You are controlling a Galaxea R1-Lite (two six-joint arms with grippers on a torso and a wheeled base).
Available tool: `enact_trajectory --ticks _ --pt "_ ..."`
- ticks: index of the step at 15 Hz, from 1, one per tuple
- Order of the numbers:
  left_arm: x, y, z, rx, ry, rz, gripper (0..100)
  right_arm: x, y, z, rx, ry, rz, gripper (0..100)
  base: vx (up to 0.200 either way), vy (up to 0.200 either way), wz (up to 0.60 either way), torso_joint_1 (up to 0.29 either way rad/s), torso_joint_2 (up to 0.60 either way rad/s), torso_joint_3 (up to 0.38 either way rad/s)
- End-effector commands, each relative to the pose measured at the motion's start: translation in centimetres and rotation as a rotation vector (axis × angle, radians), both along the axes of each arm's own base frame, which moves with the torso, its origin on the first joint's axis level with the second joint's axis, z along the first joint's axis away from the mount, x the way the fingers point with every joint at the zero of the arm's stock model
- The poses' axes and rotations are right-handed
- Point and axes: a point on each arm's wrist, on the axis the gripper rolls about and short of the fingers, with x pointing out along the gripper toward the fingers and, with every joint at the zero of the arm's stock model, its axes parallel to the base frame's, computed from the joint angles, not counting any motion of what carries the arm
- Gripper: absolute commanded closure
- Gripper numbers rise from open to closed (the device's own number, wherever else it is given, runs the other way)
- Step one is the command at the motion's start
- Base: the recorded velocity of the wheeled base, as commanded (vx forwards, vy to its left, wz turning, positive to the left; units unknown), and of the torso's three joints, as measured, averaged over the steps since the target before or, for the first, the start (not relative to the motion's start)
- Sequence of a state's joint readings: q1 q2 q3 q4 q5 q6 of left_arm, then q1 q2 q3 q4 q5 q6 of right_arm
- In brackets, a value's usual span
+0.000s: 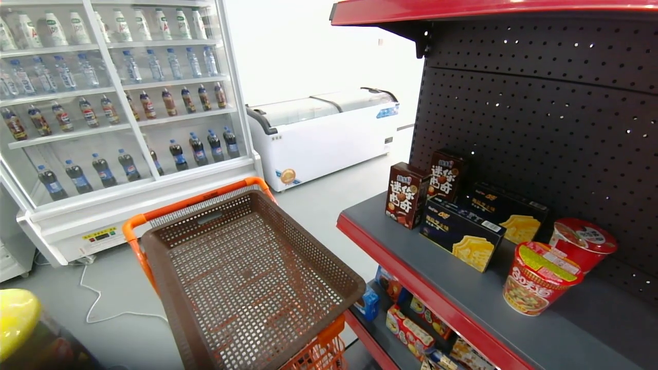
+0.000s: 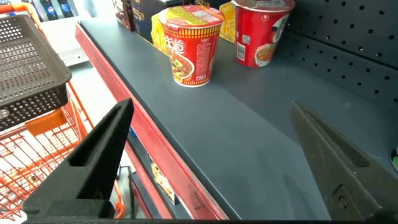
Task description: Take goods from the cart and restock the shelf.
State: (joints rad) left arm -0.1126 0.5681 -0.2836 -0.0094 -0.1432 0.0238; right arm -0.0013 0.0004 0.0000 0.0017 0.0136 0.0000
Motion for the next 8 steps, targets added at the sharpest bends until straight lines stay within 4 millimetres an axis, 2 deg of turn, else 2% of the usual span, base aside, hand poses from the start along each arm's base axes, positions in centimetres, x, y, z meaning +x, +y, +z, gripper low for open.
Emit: enact_trajectory --ticks 1,2,5,8 --pt "-1.68 0.23 0.51 -0.003 -0.109 0.018 100 0.01 0.00 -0.01 0.000 0.002 0.000 0 0.000 0.000 0.00 0.000 0.00 0.000" --pt "-1.71 0.26 0.86 -0.004 -0.121 0.029 100 0.01 0.00 0.00 0.000 0.001 0.000 0 0.000 0.000 0.00 0.000 0.00 0.000" --pt "-1.73 0.29 1.29 -0.002 -0.135 0.042 100 0.01 0.00 -0.01 0.000 0.002 0.001 0 0.000 0.000 -0.60 -0.004 0.00 0.001" --pt "-1.66 0.29 0.88 0.001 -0.119 0.042 100 0.01 0.00 0.00 0.000 0.001 0.001 0 0.000 0.000 -0.60 0.010 0.00 0.001"
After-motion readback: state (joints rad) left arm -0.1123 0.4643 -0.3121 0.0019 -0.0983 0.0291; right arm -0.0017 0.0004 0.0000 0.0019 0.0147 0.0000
